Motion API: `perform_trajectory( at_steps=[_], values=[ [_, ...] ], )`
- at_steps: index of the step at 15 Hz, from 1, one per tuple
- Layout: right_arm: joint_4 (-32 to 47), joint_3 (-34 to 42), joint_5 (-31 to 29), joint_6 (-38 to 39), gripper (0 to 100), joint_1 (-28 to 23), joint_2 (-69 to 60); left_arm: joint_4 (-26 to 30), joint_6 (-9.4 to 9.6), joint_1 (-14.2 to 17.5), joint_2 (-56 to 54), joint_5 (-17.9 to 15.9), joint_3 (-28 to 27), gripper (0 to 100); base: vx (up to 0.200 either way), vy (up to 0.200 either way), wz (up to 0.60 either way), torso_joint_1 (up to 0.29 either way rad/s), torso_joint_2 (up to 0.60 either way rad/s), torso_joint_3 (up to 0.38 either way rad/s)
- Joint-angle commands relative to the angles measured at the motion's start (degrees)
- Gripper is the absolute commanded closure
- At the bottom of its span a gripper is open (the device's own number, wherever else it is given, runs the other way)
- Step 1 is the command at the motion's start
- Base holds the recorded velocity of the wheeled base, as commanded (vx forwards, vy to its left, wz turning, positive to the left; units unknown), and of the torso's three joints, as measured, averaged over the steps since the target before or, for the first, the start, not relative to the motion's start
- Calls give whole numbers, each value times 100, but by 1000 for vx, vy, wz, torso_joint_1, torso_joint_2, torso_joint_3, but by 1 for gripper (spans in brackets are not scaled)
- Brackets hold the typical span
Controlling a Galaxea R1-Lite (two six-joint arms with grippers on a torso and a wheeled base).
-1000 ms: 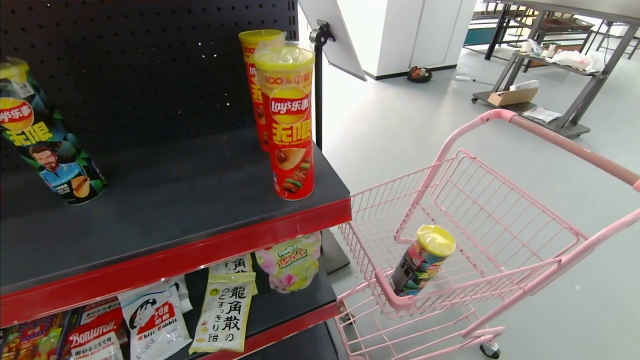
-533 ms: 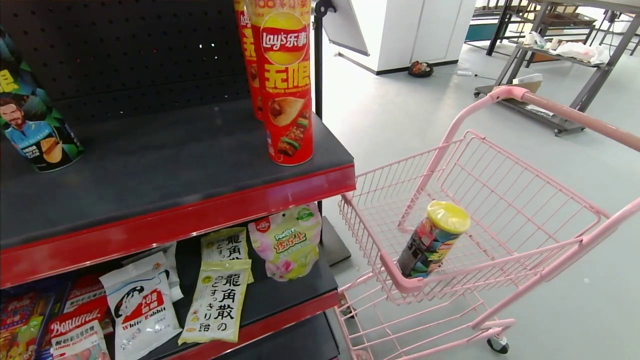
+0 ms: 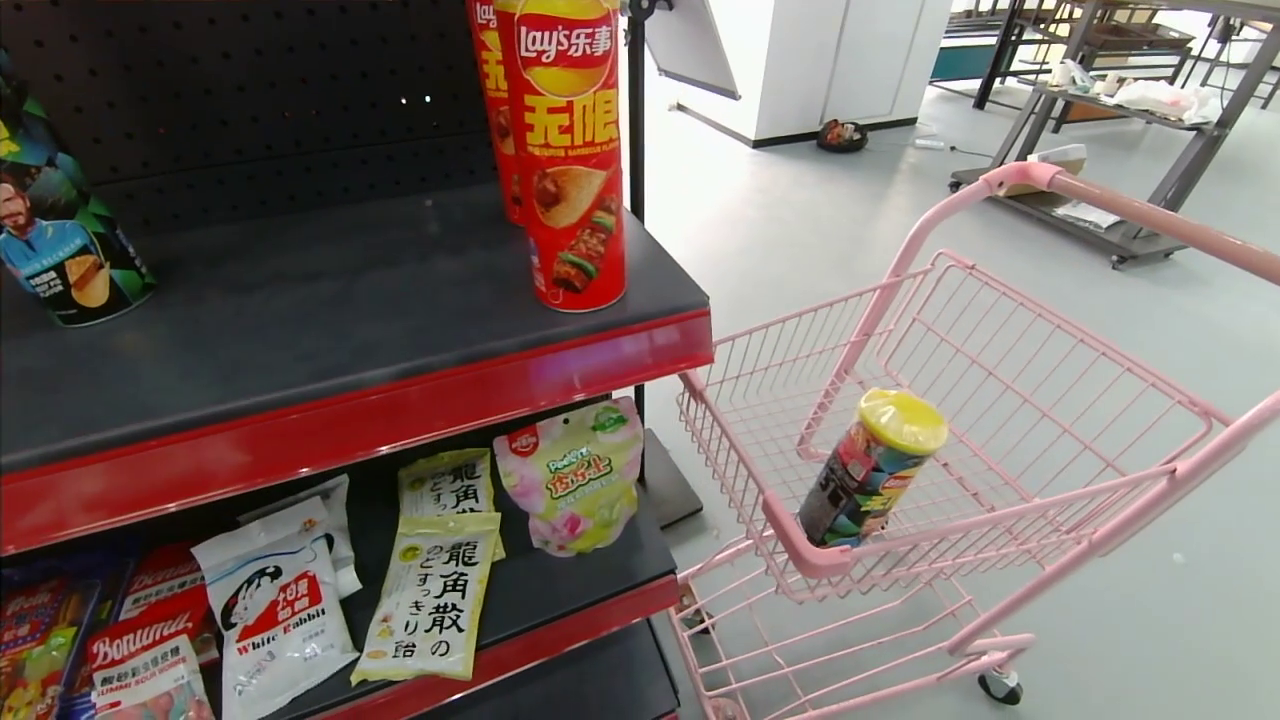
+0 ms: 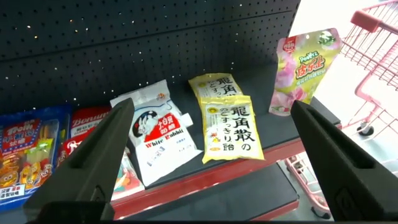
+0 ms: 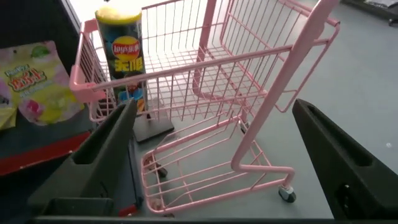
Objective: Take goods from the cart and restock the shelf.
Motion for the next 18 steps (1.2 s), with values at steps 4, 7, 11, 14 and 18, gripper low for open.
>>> perform_trajectory(
  at_steps=[4, 7, 11, 14, 18],
  values=[
    [-178, -2682, 789, 510, 0, 431, 4221, -1, 0, -6, 5, 2, 0, 0, 0, 0, 0, 0, 0, 0],
    [-2014, -2260, 1264, 729, 0, 475, 6453, -1, 0, 2, 5, 2, 0, 0, 0, 0, 0, 0, 0, 0],
    [-3623, -1786, 1554, 686, 0, 483, 7877, -1, 0, 2, 5, 2, 0, 0, 0, 0, 0, 0, 0, 0],
    [-3737, -1786, 1589, 677, 0, 773, 8184, -1, 0, 2, 5, 2, 0, 0, 0, 0, 0, 0, 0, 0],
    [-3983, -1812, 1589, 694, 0, 1046, 8431, -1, 0, 2, 5, 2, 0, 0, 0, 0, 0, 0, 0, 0]
  ],
)
